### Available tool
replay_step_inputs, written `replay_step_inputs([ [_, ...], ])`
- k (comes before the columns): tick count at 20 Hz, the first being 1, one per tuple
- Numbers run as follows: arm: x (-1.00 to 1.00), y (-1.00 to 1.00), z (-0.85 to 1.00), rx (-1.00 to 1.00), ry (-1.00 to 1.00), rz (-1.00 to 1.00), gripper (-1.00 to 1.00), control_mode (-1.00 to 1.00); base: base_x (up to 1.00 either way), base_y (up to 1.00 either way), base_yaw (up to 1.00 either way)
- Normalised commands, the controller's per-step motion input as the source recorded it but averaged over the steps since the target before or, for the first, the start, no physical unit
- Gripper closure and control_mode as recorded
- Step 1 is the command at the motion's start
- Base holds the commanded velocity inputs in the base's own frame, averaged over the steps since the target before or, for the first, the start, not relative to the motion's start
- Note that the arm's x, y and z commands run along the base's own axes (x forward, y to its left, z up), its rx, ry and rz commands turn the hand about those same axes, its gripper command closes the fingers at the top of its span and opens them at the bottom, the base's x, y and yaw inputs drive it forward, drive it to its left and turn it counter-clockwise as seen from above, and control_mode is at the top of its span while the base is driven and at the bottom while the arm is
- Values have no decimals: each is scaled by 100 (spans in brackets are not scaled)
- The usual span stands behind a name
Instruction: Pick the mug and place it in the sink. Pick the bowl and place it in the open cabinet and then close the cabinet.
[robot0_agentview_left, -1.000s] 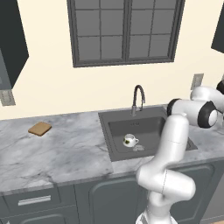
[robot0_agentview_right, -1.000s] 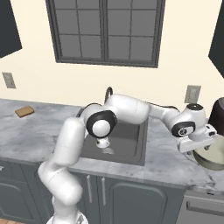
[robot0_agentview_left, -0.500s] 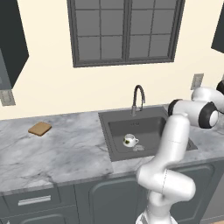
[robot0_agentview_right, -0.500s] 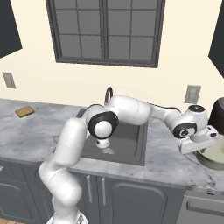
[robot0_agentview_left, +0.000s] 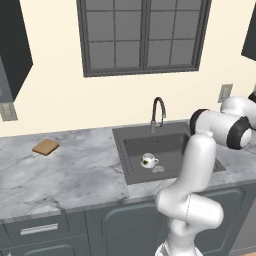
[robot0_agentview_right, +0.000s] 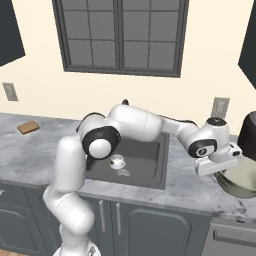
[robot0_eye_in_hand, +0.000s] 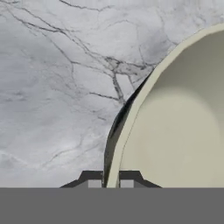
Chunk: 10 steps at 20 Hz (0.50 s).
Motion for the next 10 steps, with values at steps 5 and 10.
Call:
replay_step_inputs([
  [5,-27,99,79,-7,0,14,100,-100,0,0,0],
  [10,-9,62,72,-7,0,29,100,-100,0,0,0],
])
